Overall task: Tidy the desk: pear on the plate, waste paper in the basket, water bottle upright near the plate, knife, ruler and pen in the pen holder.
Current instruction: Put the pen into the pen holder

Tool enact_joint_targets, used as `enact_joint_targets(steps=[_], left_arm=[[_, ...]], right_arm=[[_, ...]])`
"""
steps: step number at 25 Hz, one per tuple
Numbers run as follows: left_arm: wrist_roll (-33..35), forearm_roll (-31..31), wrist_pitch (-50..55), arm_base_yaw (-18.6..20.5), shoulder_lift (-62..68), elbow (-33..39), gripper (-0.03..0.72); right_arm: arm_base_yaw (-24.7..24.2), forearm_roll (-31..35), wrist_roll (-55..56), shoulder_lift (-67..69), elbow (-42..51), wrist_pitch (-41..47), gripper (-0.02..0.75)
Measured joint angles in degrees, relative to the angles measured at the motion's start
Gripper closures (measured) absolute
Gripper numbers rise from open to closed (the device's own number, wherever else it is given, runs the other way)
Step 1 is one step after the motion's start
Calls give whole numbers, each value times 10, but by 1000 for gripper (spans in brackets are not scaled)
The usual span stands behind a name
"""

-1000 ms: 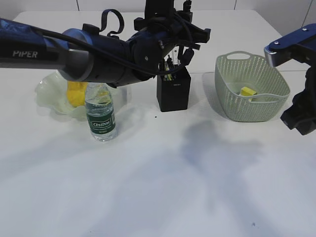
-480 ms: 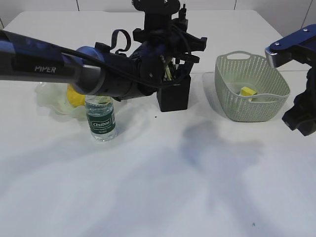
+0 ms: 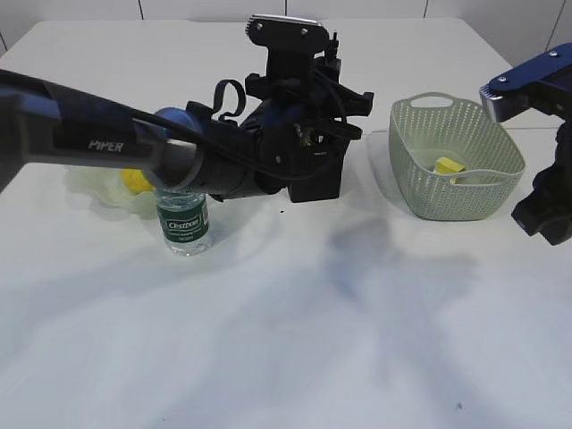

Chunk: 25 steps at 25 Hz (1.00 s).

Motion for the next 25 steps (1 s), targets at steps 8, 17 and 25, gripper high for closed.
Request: enact_joint_targets(steps=[8, 17, 25], left_arm=[[0, 5, 0, 0, 14, 0, 605], [0, 6, -1, 0, 25, -1, 571], [-1, 1, 0, 3, 30, -1, 425]], right_arm=[[0, 0, 0, 0, 0, 0, 485], [0, 0, 0, 0, 0, 0, 485], [0, 0, 0, 0, 0, 0, 485]])
